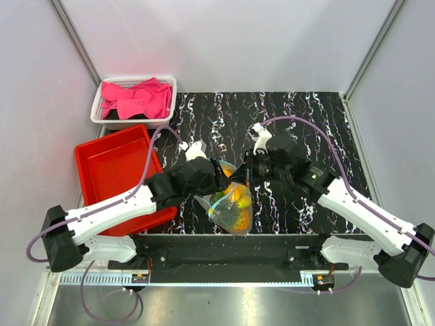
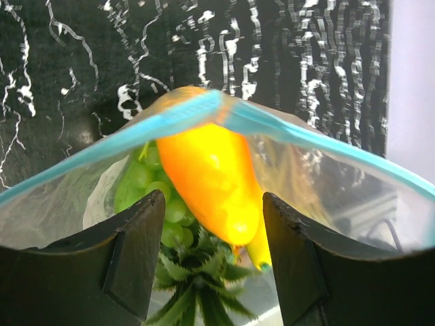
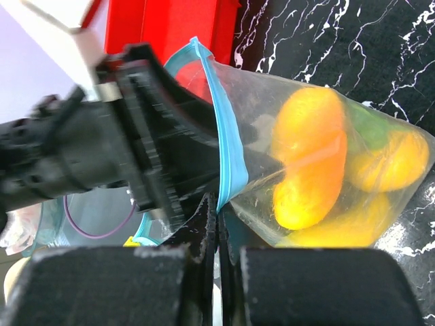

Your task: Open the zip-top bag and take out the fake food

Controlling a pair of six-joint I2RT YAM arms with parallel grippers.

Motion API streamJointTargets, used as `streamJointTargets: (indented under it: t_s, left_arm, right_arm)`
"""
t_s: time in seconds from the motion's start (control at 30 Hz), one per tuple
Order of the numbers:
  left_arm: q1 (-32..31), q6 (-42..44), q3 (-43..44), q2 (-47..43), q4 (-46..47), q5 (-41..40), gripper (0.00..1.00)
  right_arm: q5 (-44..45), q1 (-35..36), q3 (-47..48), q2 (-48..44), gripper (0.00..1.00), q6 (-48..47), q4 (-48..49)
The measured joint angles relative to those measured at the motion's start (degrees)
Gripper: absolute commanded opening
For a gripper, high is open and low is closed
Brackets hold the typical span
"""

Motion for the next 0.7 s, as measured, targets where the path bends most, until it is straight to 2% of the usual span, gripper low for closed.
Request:
streamJointTargets:
  t_s: [0.07,0.33,0.57,0.63,0.7]
  left_arm:
    - [0.39,-1.2,0.0,1.57,0.02,0.02,0.68]
    - [1.55,-5.38,-0.11,4.52,2.6,0.31,0.69]
    - [1.79,-6.38,-2.12,5.88,6.78,0.66,0.82]
    - [1.81,-6.36,-2.16,6.84,7.63,0.85,0.81]
    - [1.81,-6.34,-2.16,7.89,8.92,1.05,0.77]
  right_arm:
    - [0.0,0.0,-0.22,-0.02,0.0,0.07,0.37]
    - [-0.02,0.0,-0.55,-0.04,0.0,0.13,0.81]
    - [0.13,-0.02,-1.03,-0.44,0.0,0.26,1.27]
    - [0.13,-0.07,-1.22,-0.63,0.0,0.37,1.31]
    - [0.07,-0.04,-1.53,-0.63,0.0,0.42,1.51]
